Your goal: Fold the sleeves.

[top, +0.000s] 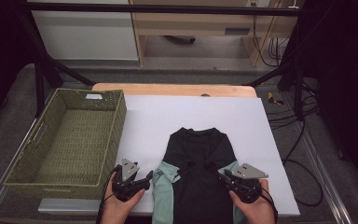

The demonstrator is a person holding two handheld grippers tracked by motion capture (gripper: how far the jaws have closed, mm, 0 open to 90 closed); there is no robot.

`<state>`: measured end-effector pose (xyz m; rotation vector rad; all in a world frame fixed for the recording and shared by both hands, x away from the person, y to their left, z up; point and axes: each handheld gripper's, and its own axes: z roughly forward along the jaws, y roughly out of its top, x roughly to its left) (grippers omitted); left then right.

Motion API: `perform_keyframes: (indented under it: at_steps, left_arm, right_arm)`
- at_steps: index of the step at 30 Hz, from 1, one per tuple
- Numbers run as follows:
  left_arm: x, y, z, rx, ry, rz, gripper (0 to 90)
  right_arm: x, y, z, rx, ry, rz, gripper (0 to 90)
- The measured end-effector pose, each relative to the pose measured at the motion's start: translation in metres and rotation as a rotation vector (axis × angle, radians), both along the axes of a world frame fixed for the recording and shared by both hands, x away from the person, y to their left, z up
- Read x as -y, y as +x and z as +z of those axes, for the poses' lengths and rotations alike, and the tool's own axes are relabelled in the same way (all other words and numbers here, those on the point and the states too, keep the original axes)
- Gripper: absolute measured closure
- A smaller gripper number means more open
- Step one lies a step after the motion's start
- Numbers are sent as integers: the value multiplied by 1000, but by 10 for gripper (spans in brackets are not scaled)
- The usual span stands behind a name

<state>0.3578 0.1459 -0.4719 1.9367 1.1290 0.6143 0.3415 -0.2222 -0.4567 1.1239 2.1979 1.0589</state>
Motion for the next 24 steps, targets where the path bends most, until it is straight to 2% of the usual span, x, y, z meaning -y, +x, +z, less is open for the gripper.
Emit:
perform_keyframes:
  at_steps: [4, 8, 13, 18, 21, 24]
  left_arm:
    - [0, 0, 0, 1, -3, 0, 336]
    - [-2, 2, 0, -2, -5, -5, 334]
    - [-5, 3, 2, -7, -15, -6, 311]
    - [-4, 5, 1, -16, -22, -7, 279]
    - [-4, 5, 1, -19, -27, -11, 261]
    - [-5, 6, 1, -24, -30, -9, 246]
  right_arm:
    - [-1, -1, 1, -2, 2, 0, 733]
    - [-2, -1, 2, 12, 12, 7, 676]
    - [0, -1, 7, 75, 38, -59, 486]
    - [7, 1, 7, 97, 79, -110, 291]
    - [10, 2, 10, 109, 125, -127, 216]
    - [11, 2, 11, 129, 154, -130, 185]
